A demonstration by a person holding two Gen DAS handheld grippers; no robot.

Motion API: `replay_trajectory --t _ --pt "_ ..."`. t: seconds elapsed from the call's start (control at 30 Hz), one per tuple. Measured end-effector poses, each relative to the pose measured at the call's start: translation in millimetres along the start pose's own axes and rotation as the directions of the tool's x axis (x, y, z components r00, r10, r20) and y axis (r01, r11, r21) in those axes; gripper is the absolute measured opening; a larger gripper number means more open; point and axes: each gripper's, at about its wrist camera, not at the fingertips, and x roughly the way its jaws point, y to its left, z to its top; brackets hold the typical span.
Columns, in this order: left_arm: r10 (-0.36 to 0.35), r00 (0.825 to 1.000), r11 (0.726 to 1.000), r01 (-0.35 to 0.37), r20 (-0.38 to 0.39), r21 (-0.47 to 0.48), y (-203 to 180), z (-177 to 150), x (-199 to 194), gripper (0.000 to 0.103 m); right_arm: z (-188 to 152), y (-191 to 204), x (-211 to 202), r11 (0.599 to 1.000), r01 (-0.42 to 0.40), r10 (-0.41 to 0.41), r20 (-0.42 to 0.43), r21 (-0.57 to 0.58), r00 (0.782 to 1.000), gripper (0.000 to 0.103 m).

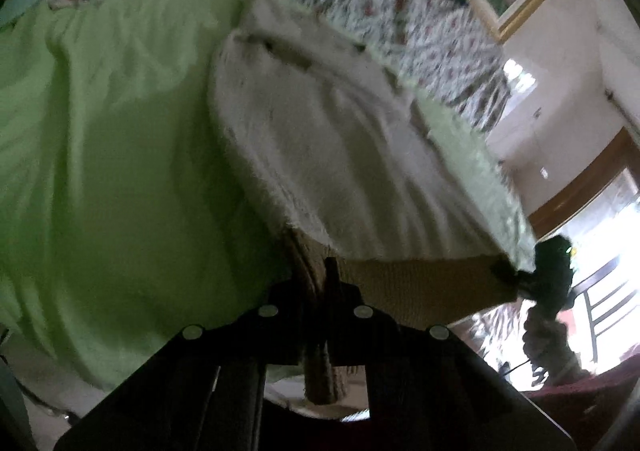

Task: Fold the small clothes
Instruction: 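Grasp the brown ribbed hem with both grippers, then lift the hem with both grippers and fold it toward the collar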

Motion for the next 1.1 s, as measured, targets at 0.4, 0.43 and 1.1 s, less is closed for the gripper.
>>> replay_trajectory --t 0.4,0.43,1.1 --pt "-0.078 0.966 0.997 0.07 0.246 0.041 -32 107 -29 0.006 80 45 -27 0.982 -0.151 0.171 0.193 -0.114 0.966 0.008" --pt "-0.08 0.962 0.996 0.071 0.26 0.046 -35 117 -27 0.006 94 50 -28 0.979 -0.154 0.18 0.214 -0.133 0.96 0.008" --pt "0.121 0.951 0.991 -0.132 0.286 0.017 -2 337 146 0.006 331 10 79 0.994 -0.017 0.047 0.276 -0.111 0.96 0.008"
